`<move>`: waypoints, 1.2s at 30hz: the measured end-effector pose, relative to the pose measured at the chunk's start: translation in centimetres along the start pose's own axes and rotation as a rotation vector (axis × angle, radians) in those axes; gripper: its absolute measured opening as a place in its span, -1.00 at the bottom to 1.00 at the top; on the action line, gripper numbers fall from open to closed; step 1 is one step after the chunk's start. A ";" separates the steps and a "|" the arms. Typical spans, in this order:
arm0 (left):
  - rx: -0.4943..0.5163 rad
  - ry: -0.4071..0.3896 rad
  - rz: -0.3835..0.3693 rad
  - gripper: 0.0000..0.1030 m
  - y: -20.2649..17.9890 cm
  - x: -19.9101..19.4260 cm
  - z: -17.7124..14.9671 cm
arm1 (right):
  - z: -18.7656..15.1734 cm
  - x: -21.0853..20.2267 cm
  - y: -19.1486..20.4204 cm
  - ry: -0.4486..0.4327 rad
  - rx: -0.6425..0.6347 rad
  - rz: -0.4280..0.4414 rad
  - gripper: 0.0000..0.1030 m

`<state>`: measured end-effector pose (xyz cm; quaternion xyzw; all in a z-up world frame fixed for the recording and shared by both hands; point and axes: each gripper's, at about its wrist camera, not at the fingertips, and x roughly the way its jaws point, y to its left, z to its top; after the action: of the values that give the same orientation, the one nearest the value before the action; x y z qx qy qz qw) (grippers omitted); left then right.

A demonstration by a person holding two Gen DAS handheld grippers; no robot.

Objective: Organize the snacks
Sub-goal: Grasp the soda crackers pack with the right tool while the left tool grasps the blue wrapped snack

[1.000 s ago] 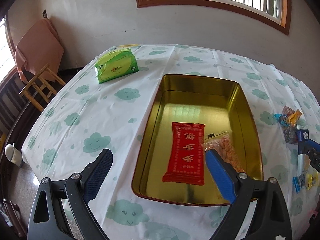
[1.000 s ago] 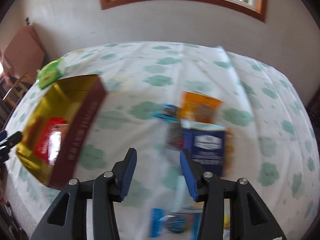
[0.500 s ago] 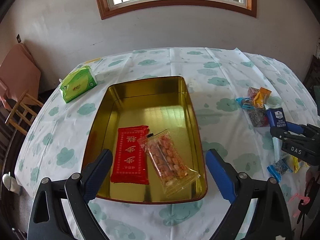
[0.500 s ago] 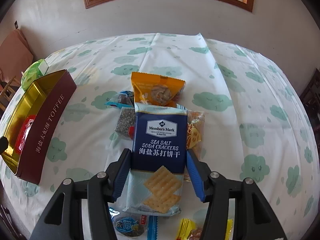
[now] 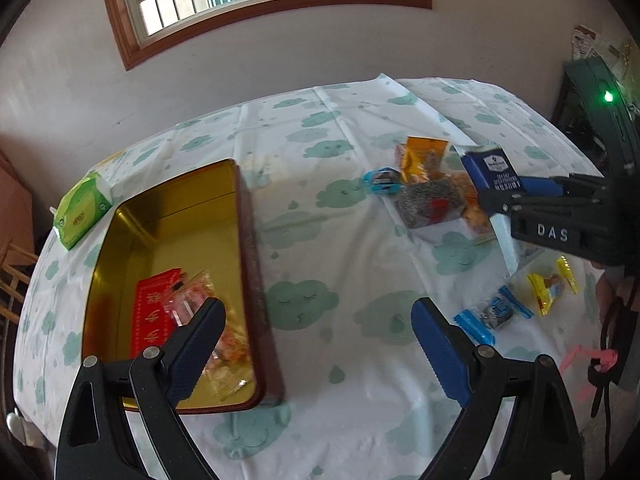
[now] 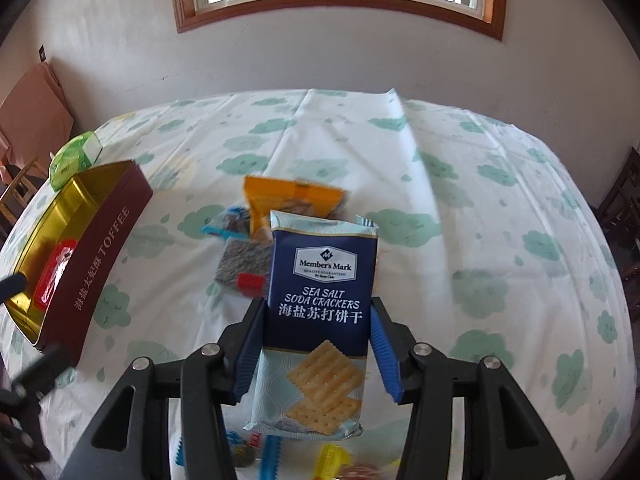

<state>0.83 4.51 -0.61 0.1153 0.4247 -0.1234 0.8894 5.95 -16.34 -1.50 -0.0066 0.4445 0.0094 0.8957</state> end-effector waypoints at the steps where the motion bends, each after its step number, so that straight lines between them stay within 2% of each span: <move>1: 0.012 -0.001 -0.019 0.79 -0.6 0.1 0.0 | 0.1 -0.3 -0.9 -0.005 0.007 -0.015 -0.01; 9: 0.164 -0.013 -0.193 0.79 -5.6 1.3 0.4 | -1.2 -1.2 -8.1 0.037 0.099 -0.113 -0.01; 15: 0.237 0.032 -0.278 0.71 -8.5 2.6 0.5 | -3.5 -1.4 -11.4 0.071 0.162 -0.141 -0.01; 17: 0.262 0.042 -0.287 0.64 -9.2 3.0 0.3 | -4.0 -1.4 -12.0 0.079 0.172 -0.142 -0.01; 19: 0.281 0.063 -0.289 0.48 -9.7 3.5 0.0 | -4.5 -1.4 -12.5 0.082 0.186 -0.140 -0.01; 24: 0.278 0.090 -0.275 0.38 -10.2 4.8 0.0 | -5.0 -1.1 -12.7 0.080 0.205 -0.130 -0.01; 30: 0.229 0.113 -0.298 -0.06 -9.8 5.5 0.1 | -4.9 -0.8 -12.4 0.077 0.193 -0.126 -0.01; 32: 0.223 0.109 -0.291 -0.32 -9.7 5.4 0.1 | -5.0 -0.7 -12.2 0.078 0.189 -0.126 -0.01; 33: 0.222 0.108 -0.294 -0.39 -9.6 5.3 0.1 | -5.0 -0.6 -12.1 0.080 0.188 -0.126 -0.01; 36: 0.215 0.108 -0.286 -0.43 -9.4 5.3 0.1 | -5.1 -0.5 -12.0 0.084 0.188 -0.126 -0.01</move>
<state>1.13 -4.99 -5.60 0.1547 0.4682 -0.2868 0.8213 1.89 -28.45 -4.13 0.0489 0.4792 -0.0890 0.8718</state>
